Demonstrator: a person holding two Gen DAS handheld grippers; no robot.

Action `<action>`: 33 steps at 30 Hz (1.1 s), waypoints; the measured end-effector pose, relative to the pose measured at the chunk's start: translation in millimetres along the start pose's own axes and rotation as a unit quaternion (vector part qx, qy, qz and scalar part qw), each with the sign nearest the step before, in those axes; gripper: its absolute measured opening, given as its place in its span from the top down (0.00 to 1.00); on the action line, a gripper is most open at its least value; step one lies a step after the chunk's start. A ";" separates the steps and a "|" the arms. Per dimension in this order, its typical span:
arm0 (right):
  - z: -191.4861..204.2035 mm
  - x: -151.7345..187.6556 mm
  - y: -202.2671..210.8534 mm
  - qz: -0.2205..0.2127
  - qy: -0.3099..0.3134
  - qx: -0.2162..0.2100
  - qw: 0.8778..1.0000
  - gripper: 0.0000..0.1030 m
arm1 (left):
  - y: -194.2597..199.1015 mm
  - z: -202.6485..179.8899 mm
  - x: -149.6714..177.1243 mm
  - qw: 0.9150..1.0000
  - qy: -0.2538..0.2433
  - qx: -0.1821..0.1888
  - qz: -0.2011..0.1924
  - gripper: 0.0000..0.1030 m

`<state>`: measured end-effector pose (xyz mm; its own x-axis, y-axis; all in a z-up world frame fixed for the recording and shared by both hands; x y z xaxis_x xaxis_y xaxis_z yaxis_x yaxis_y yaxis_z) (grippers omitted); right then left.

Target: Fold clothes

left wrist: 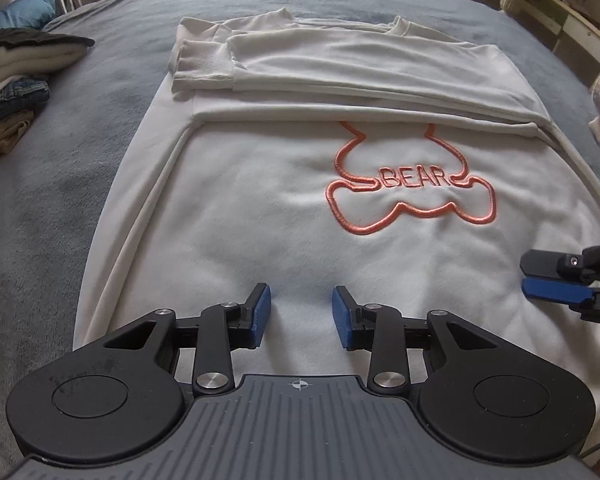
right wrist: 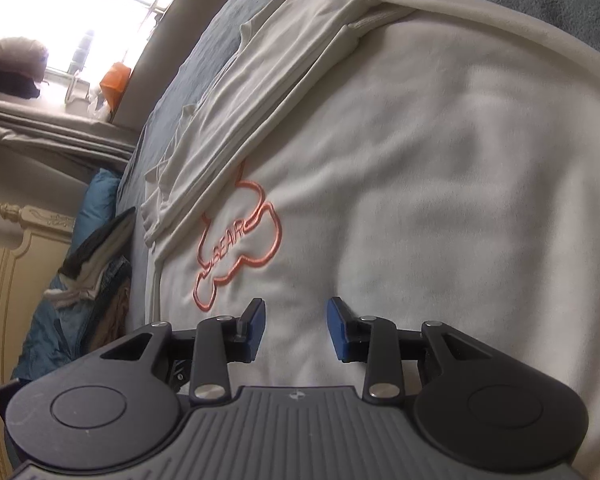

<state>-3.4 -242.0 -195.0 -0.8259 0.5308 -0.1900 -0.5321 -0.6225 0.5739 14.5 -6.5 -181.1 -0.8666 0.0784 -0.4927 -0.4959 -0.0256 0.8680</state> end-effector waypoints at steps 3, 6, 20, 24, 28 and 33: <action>0.9 5.0 2.0 0.006 0.017 0.005 1.000 0.65 | 0.0 1.5 1.6 1.000 0.009 -0.001 0.002 0.63; 2.3 9.8 3.7 0.013 0.038 0.011 0.999 0.65 | 0.2 1.8 3.9 1.000 0.015 -0.007 0.003 0.60; 9.1 36.5 16.6 0.039 0.138 0.041 0.989 0.65 | 0.4 0.6 13.3 0.999 0.017 -0.036 0.005 0.33; 13.1 44.0 18.4 0.046 0.169 0.055 0.983 0.65 | 0.2 1.4 14.4 0.999 0.019 -0.041 0.005 0.29; 19.6 56.3 19.0 0.053 0.221 0.078 0.971 0.65 | -0.2 2.5 15.4 0.999 0.021 -0.046 0.006 0.24; 25.3 73.5 22.9 0.054 0.274 0.100 0.955 0.64 | -1.4 4.3 16.8 0.998 0.027 -0.054 0.009 0.17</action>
<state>-71.6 -202.7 -175.7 -0.8767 0.0537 -0.4781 -0.4366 -0.5061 0.7438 1.0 -0.9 -190.4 -0.8755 0.0238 -0.4826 -0.4812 -0.1342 0.8663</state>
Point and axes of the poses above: each gripper's, at about its wrist camera, not at the fingertips, and y roughly against the way its jaws point, z to its left, x to its underside, the point moved 6 cm from there along -y, roughly the way its jaws point, and after that the axes turned 7 degrees about -x, right-handed, at the moved point
